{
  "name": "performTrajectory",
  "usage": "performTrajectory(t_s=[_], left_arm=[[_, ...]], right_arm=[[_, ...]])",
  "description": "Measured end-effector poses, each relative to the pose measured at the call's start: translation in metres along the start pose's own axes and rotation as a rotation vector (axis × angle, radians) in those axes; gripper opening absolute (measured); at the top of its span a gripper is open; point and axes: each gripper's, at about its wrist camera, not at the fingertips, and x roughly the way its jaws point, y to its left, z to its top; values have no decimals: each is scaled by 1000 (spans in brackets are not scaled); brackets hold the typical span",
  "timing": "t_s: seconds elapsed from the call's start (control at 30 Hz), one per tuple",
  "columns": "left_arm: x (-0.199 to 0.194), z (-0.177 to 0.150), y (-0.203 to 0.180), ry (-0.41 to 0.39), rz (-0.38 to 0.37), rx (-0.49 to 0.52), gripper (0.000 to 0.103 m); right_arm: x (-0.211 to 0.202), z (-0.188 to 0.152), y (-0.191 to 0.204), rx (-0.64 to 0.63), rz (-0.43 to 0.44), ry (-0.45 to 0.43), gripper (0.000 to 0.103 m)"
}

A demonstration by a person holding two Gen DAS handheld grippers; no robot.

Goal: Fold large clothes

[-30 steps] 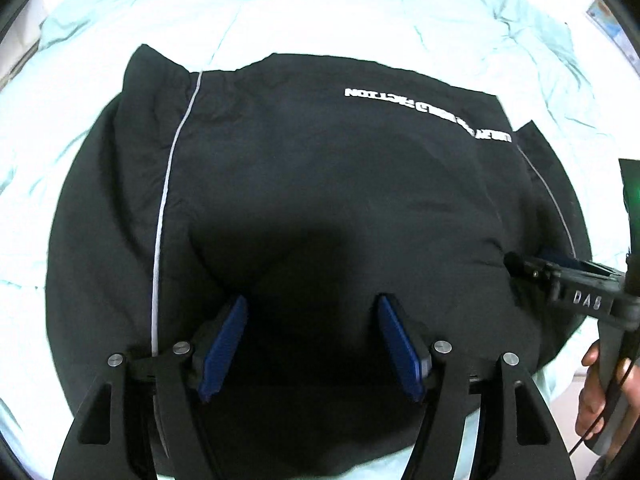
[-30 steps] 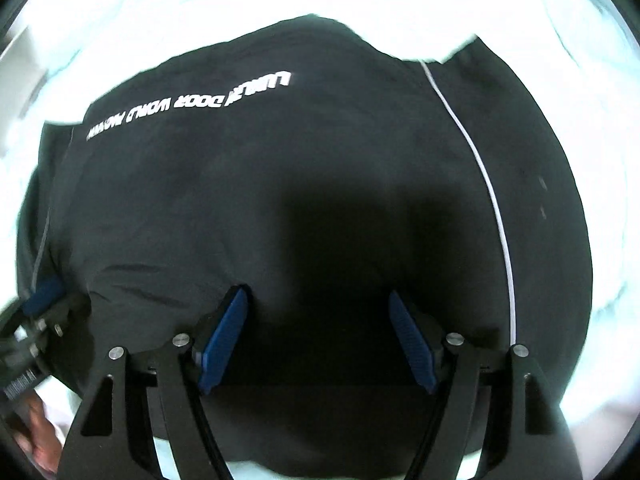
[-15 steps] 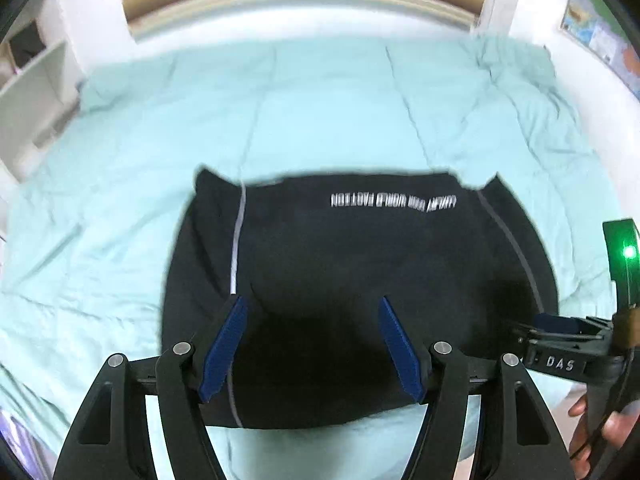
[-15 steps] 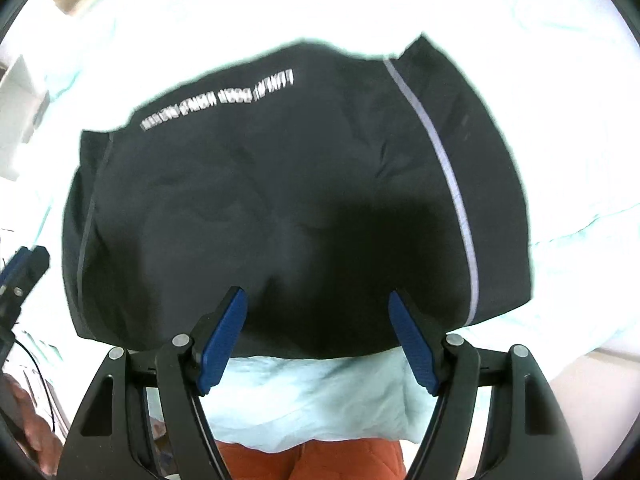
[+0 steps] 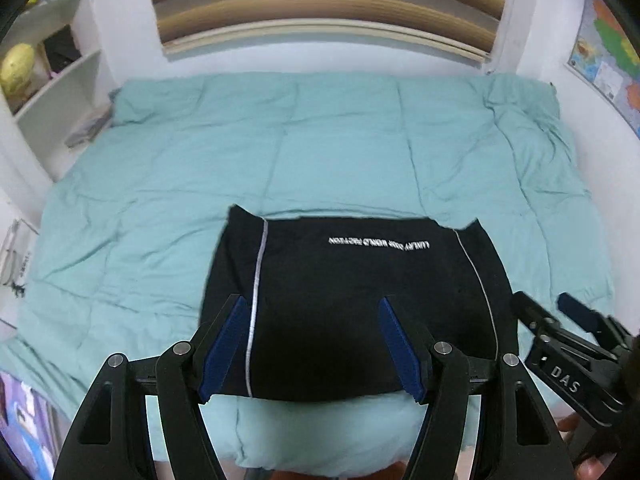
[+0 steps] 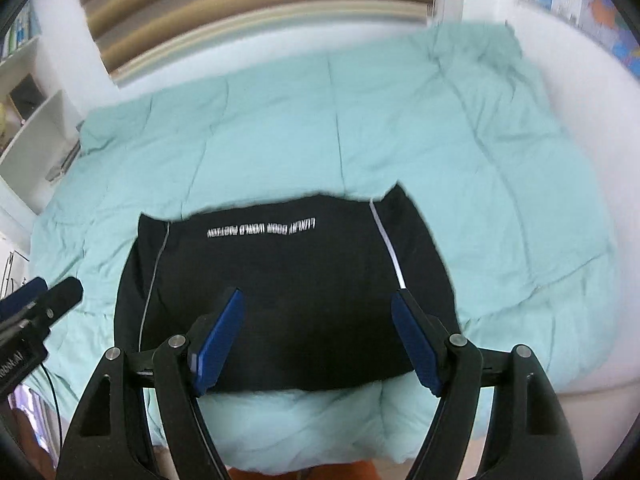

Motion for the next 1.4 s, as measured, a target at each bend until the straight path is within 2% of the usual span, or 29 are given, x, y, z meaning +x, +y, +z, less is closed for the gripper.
performTrajectory(t_s=[0.13,0.3,0.4,0.6,0.93,1.4], left_arm=[[-14,3,-8,-54,68,43,70],[-17,8,-9,-81,91,46,70],[-13,9,-8,-81,83,37,70],[9,10,-9,-19,70,39,70],[29,12,-17,15,75,61,70],[43,15,-25,41,66,82,70]], right_arm=[[-19,2,5,-21,-33,-66,90],[-24,5,11,-47,-60,-104,90],[-19,7,11,-44,-52,-95,90],[-3,5,11,-26,-38,-46,90],[22,7,4,-3,-33,14,90],[30,9,-12,49,-35,26,90]])
